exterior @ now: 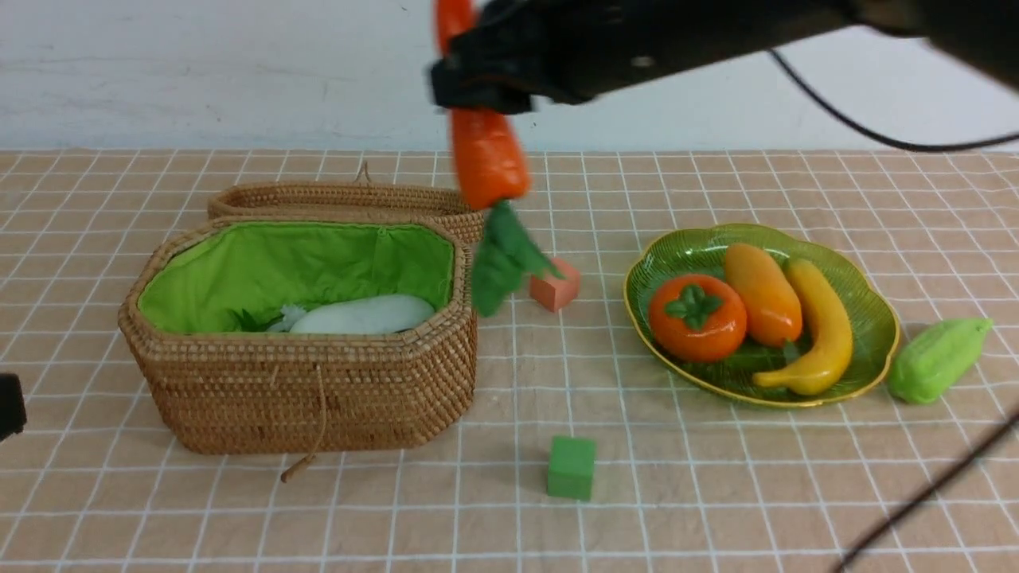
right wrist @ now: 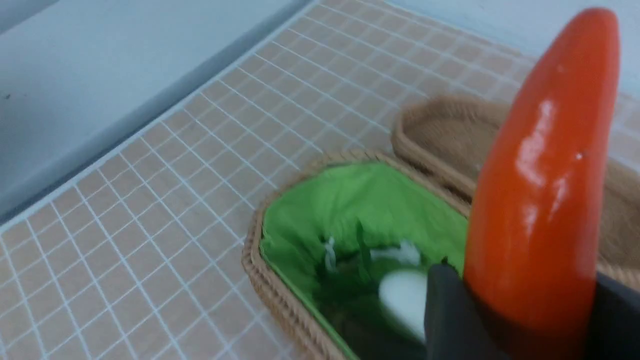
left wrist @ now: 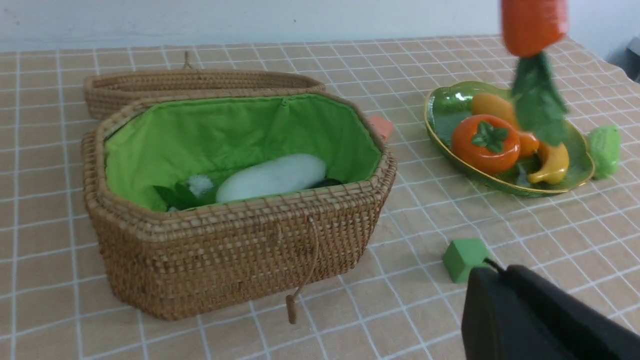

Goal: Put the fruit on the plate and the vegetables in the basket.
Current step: Use the right arm to grab a carrot and put it into the left basket

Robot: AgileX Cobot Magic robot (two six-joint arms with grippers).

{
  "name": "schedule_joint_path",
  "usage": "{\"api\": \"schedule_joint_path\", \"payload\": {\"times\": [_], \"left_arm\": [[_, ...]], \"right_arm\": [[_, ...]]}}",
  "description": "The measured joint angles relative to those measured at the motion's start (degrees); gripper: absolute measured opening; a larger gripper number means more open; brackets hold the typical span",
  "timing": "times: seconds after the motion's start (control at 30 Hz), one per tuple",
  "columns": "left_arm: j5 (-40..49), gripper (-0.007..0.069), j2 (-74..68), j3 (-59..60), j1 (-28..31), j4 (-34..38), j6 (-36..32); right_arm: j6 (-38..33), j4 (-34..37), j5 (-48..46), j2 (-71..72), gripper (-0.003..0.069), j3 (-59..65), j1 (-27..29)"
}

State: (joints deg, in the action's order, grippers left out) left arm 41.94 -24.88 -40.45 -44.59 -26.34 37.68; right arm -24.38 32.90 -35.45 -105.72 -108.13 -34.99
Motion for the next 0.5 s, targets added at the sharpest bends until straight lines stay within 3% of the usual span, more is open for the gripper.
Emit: {"api": "schedule_joint_path", "payload": {"times": [0.23,0.33,0.4,0.5], "left_arm": [[0.26,-0.0003,0.0,0.0,0.0,0.05,-0.38],[0.59,-0.0002,0.0,0.0,0.0,0.11,-0.44],[0.66,-0.0001,0.0,0.0,0.0,0.11,-0.49],[0.55,0.0,0.0,0.0,0.0,0.11,-0.49]], "right_arm": [[-8.91,-0.76,-1.64,-22.28,0.029,-21.81,-3.78],[-9.68,-1.26,-3.06,-26.23,0.0375,-25.7,-3.9],[-9.81,-2.66,-6.32,-28.07,0.0529,-27.87,-3.92],[-9.0,-5.59,-11.84,-27.42,0.0648,-29.28,-3.92]]}}
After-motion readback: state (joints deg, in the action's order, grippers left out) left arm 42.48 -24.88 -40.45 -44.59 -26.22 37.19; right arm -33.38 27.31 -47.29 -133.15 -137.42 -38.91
